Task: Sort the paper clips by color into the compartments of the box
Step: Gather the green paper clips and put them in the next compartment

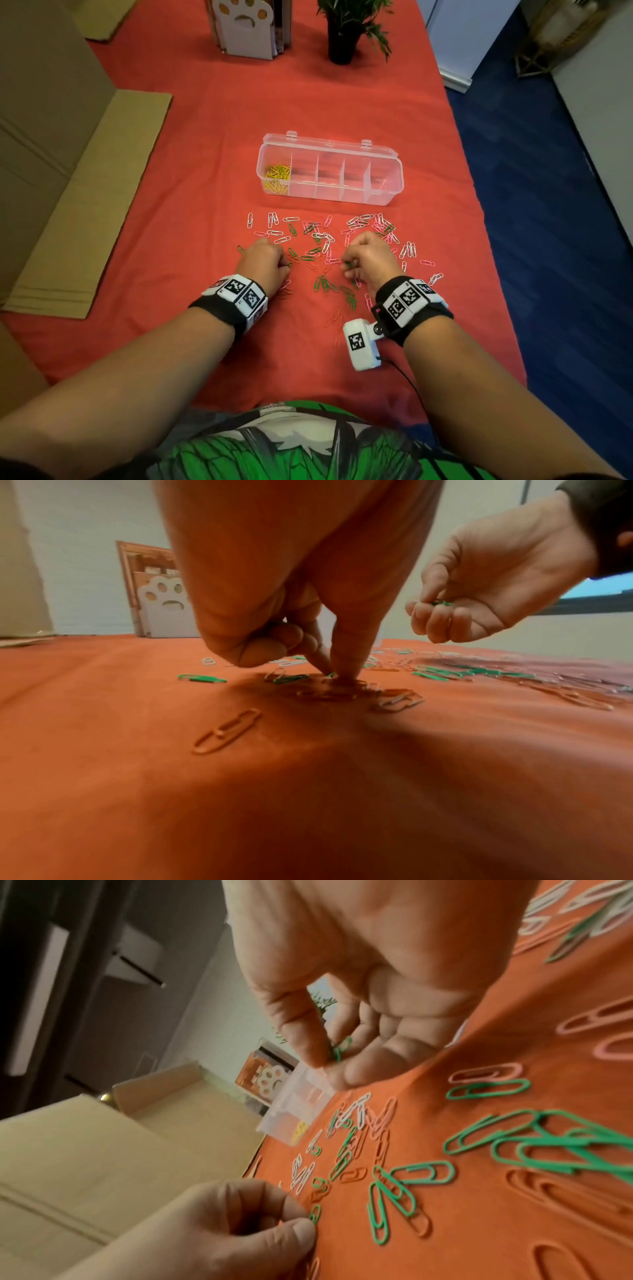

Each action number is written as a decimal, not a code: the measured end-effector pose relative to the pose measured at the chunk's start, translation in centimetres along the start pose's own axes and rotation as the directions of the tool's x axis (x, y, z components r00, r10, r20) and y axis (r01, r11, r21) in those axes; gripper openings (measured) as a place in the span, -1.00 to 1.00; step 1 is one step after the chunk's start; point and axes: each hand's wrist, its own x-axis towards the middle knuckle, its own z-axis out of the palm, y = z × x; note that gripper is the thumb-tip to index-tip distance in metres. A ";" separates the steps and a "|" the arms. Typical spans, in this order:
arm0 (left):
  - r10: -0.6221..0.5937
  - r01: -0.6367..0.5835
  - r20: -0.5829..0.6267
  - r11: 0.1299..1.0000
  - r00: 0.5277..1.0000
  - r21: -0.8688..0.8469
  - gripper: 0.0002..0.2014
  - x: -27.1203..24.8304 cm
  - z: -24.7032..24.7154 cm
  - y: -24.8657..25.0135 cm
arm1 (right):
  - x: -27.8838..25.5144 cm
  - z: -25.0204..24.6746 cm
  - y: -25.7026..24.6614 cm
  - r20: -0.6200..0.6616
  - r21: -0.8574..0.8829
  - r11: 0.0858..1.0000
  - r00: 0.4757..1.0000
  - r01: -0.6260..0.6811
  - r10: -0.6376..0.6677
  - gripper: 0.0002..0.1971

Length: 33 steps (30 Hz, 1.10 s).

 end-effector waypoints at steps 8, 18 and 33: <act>-0.088 0.122 0.124 0.946 0.988 -0.301 -0.87 0.2 -0.6 0.7 | -0.4 0.1 1.9 0.108 -0.724 0.669 0.985 0.169 -0.132 -0.85; 0.044 0.503 0.501 -0.117 0.864 -0.857 -0.84 -0.5 -3.4 1.3 | -1.1 2.8 3.7 0.261 -0.906 0.268 0.932 0.326 -0.251 -0.77; -0.060 0.100 0.189 0.973 0.980 -0.209 -0.85 -0.7 1.9 3.8 | -1.4 -3.2 1.8 0.193 0.187 0.976 0.978 -0.114 0.077 -0.75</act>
